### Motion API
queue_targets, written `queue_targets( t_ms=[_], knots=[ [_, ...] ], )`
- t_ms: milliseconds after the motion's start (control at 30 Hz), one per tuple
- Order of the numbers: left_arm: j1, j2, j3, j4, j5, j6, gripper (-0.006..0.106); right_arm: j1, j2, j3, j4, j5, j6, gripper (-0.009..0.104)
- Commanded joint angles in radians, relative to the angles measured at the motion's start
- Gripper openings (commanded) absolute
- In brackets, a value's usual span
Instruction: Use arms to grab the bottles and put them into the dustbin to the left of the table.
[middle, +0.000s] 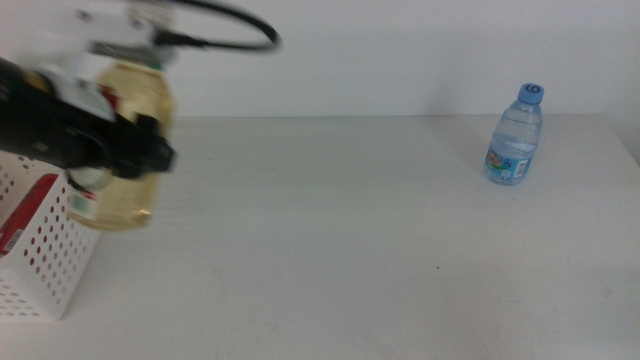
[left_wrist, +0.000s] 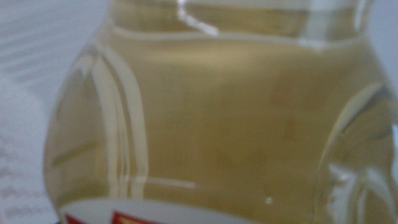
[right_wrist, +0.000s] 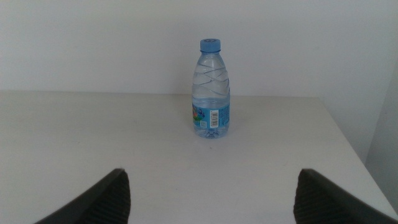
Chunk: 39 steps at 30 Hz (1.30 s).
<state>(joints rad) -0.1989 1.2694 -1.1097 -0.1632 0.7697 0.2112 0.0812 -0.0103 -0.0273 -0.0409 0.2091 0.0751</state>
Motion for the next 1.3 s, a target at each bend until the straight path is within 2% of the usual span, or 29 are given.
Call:
queue_targets(
  t_ms=[0, 300, 600, 800, 1000, 1267],
  knots=[
    [0.063, -0.042, -0.089, -0.024, -0.028, -0.001, -0.005, -0.005, -0.027, -0.024, -0.010, -0.080, -0.009, 0.073],
    [0.300, 0.049, -0.281, -0.031, 0.258, 0.062, -0.005, -0.005, -0.027, -0.024, -0.010, -0.080, -0.009, 0.073],
    [0.468, 0.228, -0.462, -0.055, 0.477, 0.064, -0.005, -0.005, -0.027, -0.024, -0.010, -0.080, -0.009, 0.073],
    [0.517, 0.312, -0.545, -0.045, 0.546, 0.107, -0.005, -0.005, -0.027, -0.024, -0.010, -0.080, -0.009, 0.073],
    [0.548, 0.364, -0.552, 0.029, 0.546, 0.106, -0.005, -0.005, -0.027, -0.024, -0.010, -0.080, -0.010, 0.073],
    [0.562, 0.416, -0.551, 0.078, 0.546, 0.106, -0.005, -0.005, -0.027, -0.024, -0.010, -0.080, -0.009, 0.073]
  ],
)
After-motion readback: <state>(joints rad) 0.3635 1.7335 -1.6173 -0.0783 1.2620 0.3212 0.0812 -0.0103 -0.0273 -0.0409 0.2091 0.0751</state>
